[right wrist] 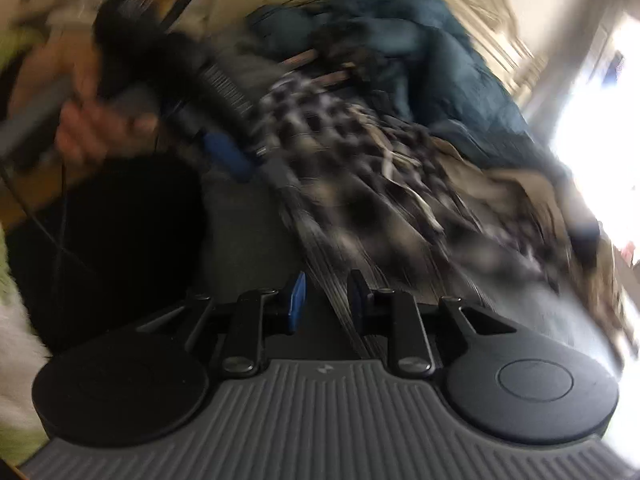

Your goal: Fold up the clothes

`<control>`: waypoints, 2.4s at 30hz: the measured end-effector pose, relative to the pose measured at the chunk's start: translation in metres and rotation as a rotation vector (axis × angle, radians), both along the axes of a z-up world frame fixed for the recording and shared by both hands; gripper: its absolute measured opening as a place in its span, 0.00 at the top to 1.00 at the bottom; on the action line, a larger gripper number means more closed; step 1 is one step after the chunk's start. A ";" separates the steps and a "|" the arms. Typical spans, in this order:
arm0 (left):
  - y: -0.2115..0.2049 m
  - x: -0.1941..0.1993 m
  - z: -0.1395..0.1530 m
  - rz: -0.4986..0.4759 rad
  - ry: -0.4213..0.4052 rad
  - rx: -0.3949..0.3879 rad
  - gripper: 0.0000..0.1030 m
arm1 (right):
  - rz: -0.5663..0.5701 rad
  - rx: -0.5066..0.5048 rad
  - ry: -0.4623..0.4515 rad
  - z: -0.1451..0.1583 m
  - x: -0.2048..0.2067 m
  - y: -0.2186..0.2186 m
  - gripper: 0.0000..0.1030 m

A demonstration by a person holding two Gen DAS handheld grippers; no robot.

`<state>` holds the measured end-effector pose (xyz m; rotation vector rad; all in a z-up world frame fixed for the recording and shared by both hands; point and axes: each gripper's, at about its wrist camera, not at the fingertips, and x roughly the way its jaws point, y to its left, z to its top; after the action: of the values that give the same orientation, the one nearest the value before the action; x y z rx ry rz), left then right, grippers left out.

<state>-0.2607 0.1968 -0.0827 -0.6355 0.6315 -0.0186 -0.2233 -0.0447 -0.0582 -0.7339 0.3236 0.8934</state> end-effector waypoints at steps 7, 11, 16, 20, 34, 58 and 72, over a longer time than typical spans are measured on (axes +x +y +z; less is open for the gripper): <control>0.027 0.008 0.000 -0.035 -0.052 -0.009 0.49 | -0.156 0.079 0.204 0.016 0.058 0.010 0.94; 0.033 0.010 -0.006 -0.085 -0.041 -0.039 0.49 | -0.264 0.116 0.271 0.013 0.083 0.001 0.96; 0.026 0.015 -0.018 -0.131 -0.016 -0.057 0.49 | -0.342 0.177 0.357 -0.002 0.100 -0.008 0.97; 0.024 0.021 -0.022 -0.124 -0.022 -0.058 0.51 | -0.351 0.171 0.335 -0.006 0.095 -0.006 0.97; 0.031 0.038 -0.016 -0.105 0.008 -0.072 0.74 | -0.054 0.015 0.057 -0.004 0.013 0.019 0.97; 0.035 0.038 -0.015 -0.119 0.007 -0.067 0.74 | -0.033 -0.133 0.083 -0.019 0.040 0.047 0.98; 0.047 0.020 -0.020 -0.103 0.018 -0.132 0.72 | 0.002 -0.021 0.309 0.002 0.018 0.031 0.99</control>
<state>-0.2411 0.2443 -0.1022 -0.7301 0.6835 -0.1520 -0.2052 -0.0137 -0.0559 -0.6148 0.6063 1.0078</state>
